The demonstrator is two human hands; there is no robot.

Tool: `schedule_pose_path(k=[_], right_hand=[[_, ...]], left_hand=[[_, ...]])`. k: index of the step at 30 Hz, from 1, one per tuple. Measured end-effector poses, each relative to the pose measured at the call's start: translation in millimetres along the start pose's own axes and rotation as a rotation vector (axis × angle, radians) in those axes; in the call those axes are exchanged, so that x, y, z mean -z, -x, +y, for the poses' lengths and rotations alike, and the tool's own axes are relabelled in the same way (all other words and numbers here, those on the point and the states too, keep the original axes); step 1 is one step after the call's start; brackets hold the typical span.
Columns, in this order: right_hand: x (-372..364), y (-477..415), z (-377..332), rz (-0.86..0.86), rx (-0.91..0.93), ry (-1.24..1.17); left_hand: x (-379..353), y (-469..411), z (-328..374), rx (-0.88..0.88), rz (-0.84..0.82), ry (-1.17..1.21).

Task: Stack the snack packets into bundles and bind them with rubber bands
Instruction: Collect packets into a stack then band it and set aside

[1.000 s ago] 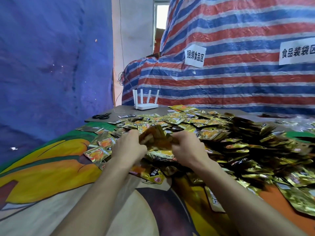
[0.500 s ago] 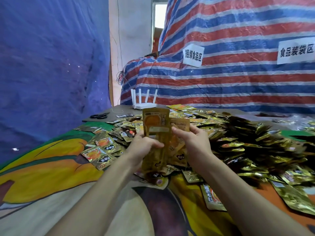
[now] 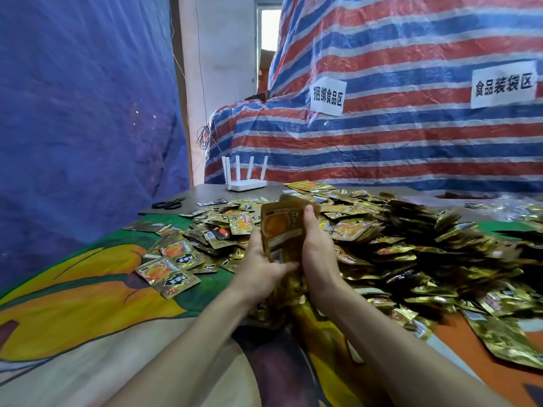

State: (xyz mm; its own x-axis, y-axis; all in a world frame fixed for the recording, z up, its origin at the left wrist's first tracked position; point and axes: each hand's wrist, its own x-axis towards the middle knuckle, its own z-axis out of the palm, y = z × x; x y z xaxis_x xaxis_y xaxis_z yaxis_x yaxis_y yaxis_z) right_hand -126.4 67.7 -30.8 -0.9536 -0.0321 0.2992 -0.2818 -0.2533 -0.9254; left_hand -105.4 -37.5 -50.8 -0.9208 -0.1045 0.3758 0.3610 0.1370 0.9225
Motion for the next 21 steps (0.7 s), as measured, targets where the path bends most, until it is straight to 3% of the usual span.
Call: schedule_pose_path(k=[3, 9, 12, 17, 21], right_hand=[[-2, 1, 7, -0.013, -0.098, 0.032], [1, -7, 13, 0.111, -0.122, -0.021], [0, -7, 8, 0.182, -0.115, -0.142], [-5, -1, 8, 0.067, -0.188, -0.095], [-5, 2, 5, 0.028, -0.188, -0.080]], left_hand=[[-2, 3, -2, 0.084, -0.083, -0.039], [-3, 4, -3, 0.082, 0.087, 0.007], [-8, 10, -3, 0.020, 0.094, -0.159], [-25, 20, -1, -0.053, 0.034, -0.391], [-29, 23, -6, -0.185, 0.108, -0.499]])
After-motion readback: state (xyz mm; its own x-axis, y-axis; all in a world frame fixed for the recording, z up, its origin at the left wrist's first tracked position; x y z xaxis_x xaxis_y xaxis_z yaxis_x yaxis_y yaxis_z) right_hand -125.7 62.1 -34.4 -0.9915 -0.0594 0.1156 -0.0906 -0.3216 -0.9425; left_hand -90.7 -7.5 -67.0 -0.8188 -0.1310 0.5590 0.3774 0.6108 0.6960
